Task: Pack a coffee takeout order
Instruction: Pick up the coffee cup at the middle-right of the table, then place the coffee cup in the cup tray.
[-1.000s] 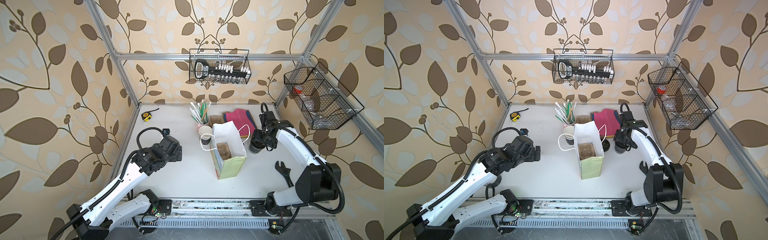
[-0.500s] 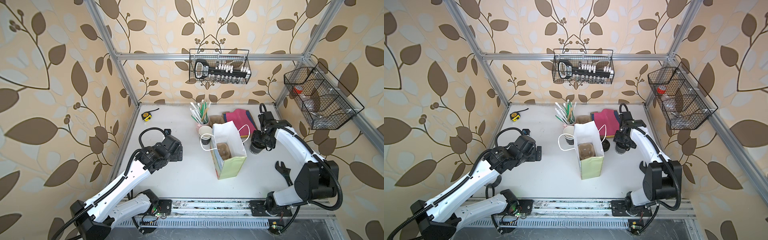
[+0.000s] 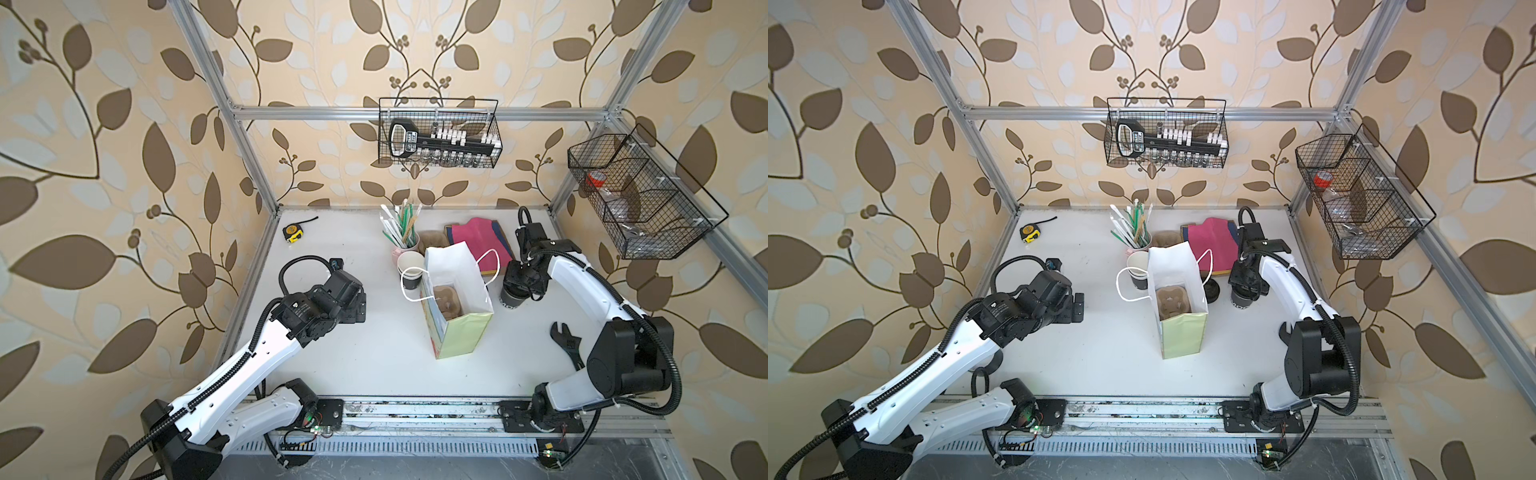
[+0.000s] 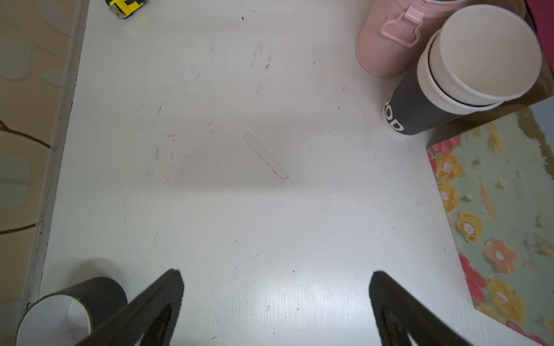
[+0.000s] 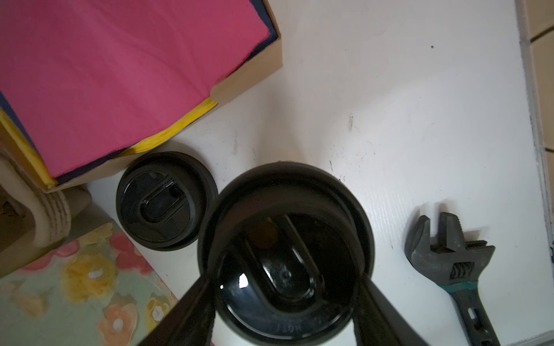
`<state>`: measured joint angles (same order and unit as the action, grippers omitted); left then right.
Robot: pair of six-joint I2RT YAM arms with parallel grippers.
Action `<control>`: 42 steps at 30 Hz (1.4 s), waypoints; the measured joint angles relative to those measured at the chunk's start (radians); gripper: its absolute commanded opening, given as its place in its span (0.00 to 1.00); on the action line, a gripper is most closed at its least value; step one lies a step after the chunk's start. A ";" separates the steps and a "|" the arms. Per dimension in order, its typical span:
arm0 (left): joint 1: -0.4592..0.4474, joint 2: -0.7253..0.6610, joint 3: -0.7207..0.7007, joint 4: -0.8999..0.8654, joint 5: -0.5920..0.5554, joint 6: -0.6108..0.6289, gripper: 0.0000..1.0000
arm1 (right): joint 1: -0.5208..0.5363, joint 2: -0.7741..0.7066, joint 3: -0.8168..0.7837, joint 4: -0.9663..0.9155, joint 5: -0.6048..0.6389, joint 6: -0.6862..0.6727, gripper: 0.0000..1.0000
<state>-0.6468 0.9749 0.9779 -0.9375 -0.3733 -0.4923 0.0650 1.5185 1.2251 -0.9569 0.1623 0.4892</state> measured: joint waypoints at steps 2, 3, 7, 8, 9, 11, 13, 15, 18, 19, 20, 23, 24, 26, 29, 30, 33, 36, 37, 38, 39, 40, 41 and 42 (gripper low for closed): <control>0.000 0.000 0.000 0.000 0.002 0.000 0.99 | -0.002 -0.003 -0.002 0.001 -0.003 0.000 0.56; 0.000 0.000 0.000 0.000 0.003 0.001 0.99 | -0.002 -0.005 -0.003 0.002 -0.005 0.000 0.54; 0.000 0.000 0.000 0.000 0.007 0.003 0.99 | 0.001 -0.036 -0.010 -0.022 -0.010 0.000 0.50; 0.000 0.000 0.000 0.000 0.008 0.004 0.99 | 0.002 -0.053 -0.010 -0.032 -0.009 -0.001 0.49; 0.000 0.000 0.000 0.000 0.008 0.004 0.99 | 0.001 -0.079 -0.010 -0.042 -0.005 -0.003 0.47; 0.000 0.000 0.000 0.001 0.015 0.005 0.99 | -0.001 -0.144 -0.010 -0.058 0.003 -0.008 0.44; 0.000 0.000 0.000 0.001 0.024 0.008 0.99 | -0.004 -0.225 -0.008 -0.077 0.015 -0.016 0.42; 0.000 0.000 0.000 0.002 0.027 0.011 0.99 | -0.005 -0.301 -0.007 -0.097 0.026 -0.020 0.35; 0.000 0.000 0.000 0.005 0.031 0.015 0.99 | -0.006 -0.402 0.000 -0.122 0.031 -0.026 0.23; 0.000 0.000 0.000 0.006 0.032 0.015 0.99 | -0.006 -0.429 0.010 -0.133 0.030 -0.027 0.19; 0.000 0.000 0.000 0.007 0.033 0.015 0.99 | -0.006 -0.446 0.020 -0.140 0.029 -0.029 0.18; 0.000 0.000 0.000 0.007 0.033 0.017 0.99 | -0.002 -0.489 0.062 -0.167 0.027 -0.031 0.00; 0.000 0.000 0.000 0.007 0.034 0.017 0.99 | 0.002 -0.497 0.077 -0.179 0.023 -0.034 0.00; 0.000 -0.002 0.000 0.007 0.034 0.018 0.99 | 0.013 -0.503 0.109 -0.204 0.014 -0.039 0.00; 0.000 -0.007 -0.001 0.007 0.034 0.018 0.99 | 0.042 -0.503 0.173 -0.254 0.007 -0.048 0.00; 0.000 -0.009 -0.001 0.007 0.034 0.019 0.99 | 0.054 -0.504 0.203 -0.273 0.008 -0.049 0.00; 0.000 -0.012 -0.002 0.007 0.034 0.019 0.99 | 0.095 -0.516 0.296 -0.306 0.009 -0.049 0.00; 0.000 -0.013 -0.002 0.007 0.034 0.019 0.99 | 0.142 -0.551 0.375 -0.317 0.004 -0.045 0.00; 0.000 -0.013 -0.002 0.007 0.034 0.019 0.99 | 0.158 -0.563 0.397 -0.320 -0.002 -0.045 0.00; 0.000 -0.013 -0.002 0.007 0.034 0.019 0.99 | 0.175 -0.573 0.420 -0.324 -0.009 -0.044 0.00; 0.000 -0.013 -0.002 0.007 0.034 0.019 0.99 | 0.190 -0.578 0.440 -0.329 -0.013 -0.042 0.00; 0.000 -0.013 -0.002 0.007 0.034 0.019 0.99 | 0.211 -0.579 0.467 -0.336 -0.017 -0.041 0.00; 0.000 -0.013 -0.002 0.007 0.034 0.019 0.99 | 0.234 -0.576 0.491 -0.337 -0.021 -0.038 0.00; 0.000 -0.013 -0.002 0.007 0.034 0.019 0.99 | 0.258 -0.570 0.512 -0.339 -0.021 -0.036 0.00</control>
<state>-0.6468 0.9619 0.9760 -0.9306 -0.3397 -0.4736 0.3229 0.9485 1.7370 -1.2961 0.1413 0.4530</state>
